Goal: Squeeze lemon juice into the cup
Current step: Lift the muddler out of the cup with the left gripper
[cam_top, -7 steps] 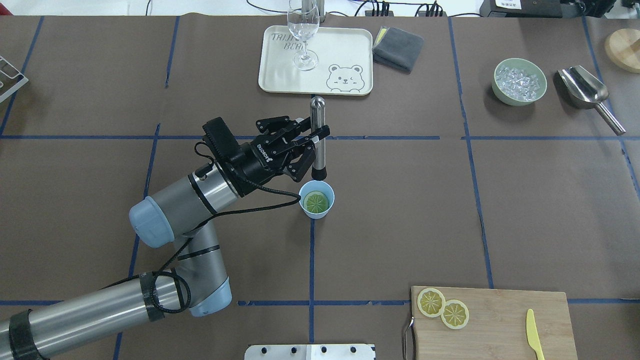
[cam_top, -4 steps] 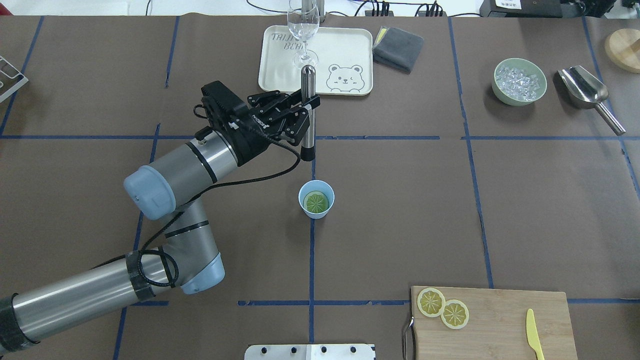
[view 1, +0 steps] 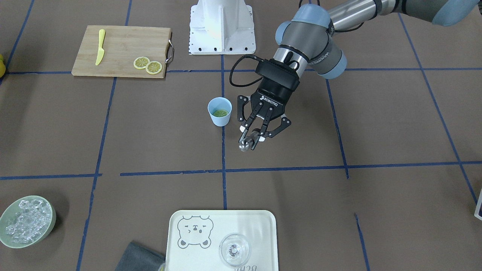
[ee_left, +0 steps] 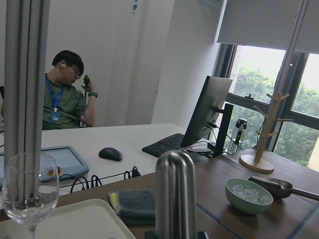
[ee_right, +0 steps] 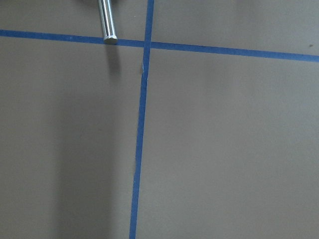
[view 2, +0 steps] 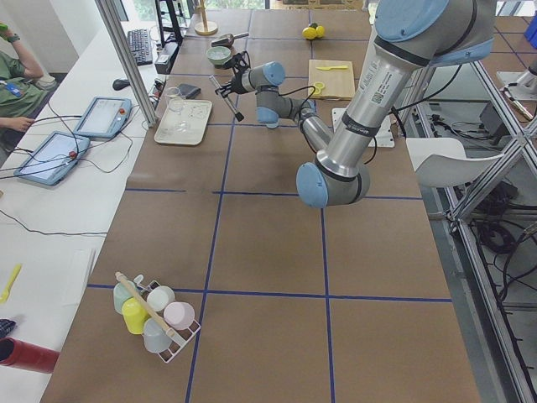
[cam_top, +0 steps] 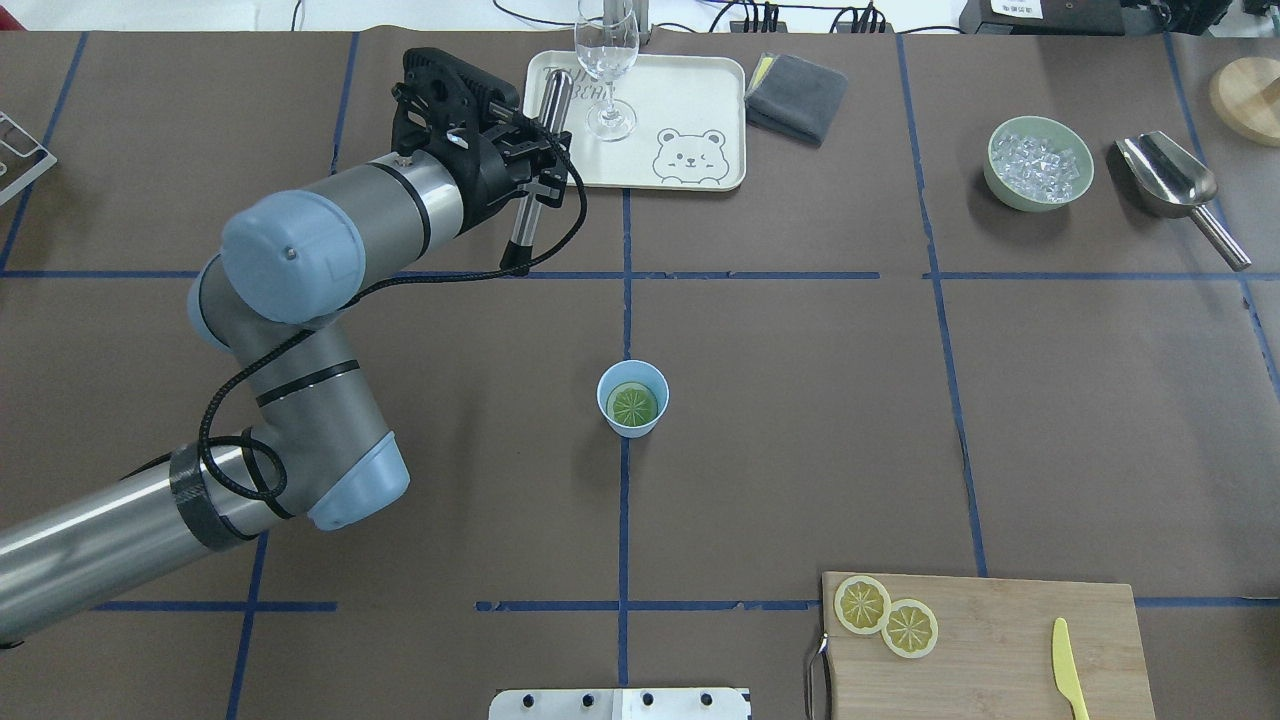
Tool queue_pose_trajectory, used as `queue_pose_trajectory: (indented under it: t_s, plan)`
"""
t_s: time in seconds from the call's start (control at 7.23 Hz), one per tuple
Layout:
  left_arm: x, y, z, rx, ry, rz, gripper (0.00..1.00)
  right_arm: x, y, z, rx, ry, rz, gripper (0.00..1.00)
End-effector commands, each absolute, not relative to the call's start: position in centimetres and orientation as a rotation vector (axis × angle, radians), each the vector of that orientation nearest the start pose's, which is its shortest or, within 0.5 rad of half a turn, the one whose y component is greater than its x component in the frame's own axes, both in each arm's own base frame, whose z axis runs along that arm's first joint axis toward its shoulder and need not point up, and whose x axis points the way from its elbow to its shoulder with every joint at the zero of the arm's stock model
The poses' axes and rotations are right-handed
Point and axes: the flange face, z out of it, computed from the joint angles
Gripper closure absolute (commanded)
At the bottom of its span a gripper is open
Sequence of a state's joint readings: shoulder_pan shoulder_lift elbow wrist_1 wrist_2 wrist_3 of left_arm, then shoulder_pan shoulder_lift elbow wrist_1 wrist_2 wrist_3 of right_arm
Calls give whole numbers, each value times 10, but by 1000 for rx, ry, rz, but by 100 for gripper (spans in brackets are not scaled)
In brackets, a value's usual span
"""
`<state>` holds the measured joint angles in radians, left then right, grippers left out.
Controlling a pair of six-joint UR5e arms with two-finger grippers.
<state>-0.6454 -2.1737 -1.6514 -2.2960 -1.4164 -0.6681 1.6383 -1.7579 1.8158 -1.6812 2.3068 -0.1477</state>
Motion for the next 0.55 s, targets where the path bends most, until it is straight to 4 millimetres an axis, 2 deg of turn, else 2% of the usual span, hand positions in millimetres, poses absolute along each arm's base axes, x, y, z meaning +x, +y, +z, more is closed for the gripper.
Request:
queue_pose_trajectory:
  t_s: [0.0, 0.14, 0.28, 0.41]
  plan:
    - [385, -526, 201, 845, 763, 248, 100, 94, -403, 637, 28, -736, -56, 0]
    - [362, -537, 209, 743, 736, 267, 100, 94, -403, 637, 28, -734, -56, 0]
    - [339, -550, 243, 610, 685, 253, 100, 94, -402, 640, 22, -737, -54, 0]
    - [331, -551, 281, 533, 628, 243, 100, 94, -402, 642, 19, -738, -53, 0]
